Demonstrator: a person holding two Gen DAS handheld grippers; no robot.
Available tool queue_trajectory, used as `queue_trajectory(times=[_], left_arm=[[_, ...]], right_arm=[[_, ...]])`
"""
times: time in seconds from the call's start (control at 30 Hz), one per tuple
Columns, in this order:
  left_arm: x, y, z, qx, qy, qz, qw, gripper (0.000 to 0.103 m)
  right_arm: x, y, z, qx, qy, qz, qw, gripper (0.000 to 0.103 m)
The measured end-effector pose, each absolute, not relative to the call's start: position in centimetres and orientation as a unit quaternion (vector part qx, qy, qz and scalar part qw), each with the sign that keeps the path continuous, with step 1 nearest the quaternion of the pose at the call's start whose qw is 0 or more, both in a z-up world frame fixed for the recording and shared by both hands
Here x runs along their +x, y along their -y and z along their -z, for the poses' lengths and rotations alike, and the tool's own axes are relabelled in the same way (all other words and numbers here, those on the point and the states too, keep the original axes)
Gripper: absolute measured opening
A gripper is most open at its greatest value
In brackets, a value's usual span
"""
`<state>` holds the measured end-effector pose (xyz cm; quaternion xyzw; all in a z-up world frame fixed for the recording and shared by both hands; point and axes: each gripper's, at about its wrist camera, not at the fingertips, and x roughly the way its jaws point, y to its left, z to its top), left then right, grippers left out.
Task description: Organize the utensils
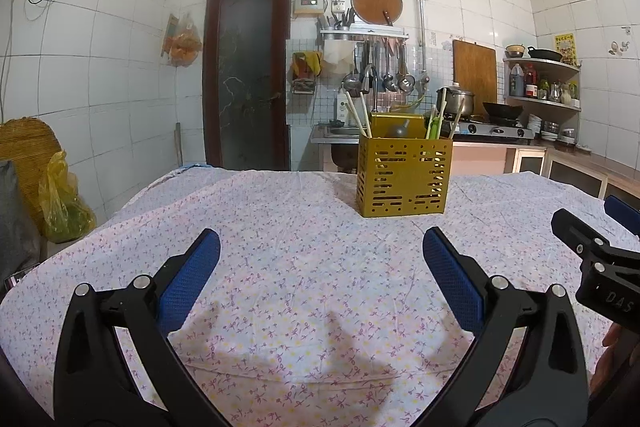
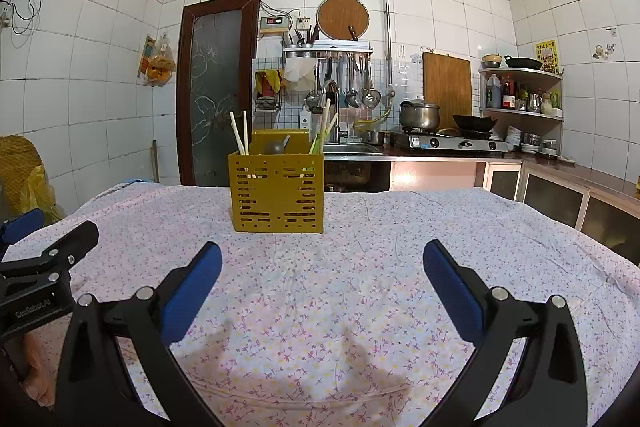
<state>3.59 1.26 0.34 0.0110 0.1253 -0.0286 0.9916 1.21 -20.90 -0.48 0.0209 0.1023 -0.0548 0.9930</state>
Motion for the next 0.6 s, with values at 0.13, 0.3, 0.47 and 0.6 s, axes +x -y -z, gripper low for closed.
queue_trajectory(times=[0.13, 0.3, 0.47, 0.6], left_arm=[[3.64, -1.27, -0.36, 0.011, -0.125, 0.028, 0.992, 0.098], [3.65, -1.29, -0.43, 0.011, -0.123, 0.029, 0.992, 0.098], [3.63, -1.25, -0.41, 0.011, -0.124, 0.028, 0.992, 0.098], [3.62, -1.24, -0.40, 0.011, -0.123, 0.028, 0.992, 0.098]], right_arm=[[1.17, 20.92, 0.46, 0.020, -0.101, 0.055, 0.993, 0.098], [1.10, 20.97, 0.46, 0.021, -0.101, 0.055, 0.993, 0.098], [1.10, 20.94, 0.45, 0.021, -0.101, 0.056, 0.993, 0.098], [1.11, 20.89, 0.45, 0.021, -0.101, 0.055, 0.993, 0.098]])
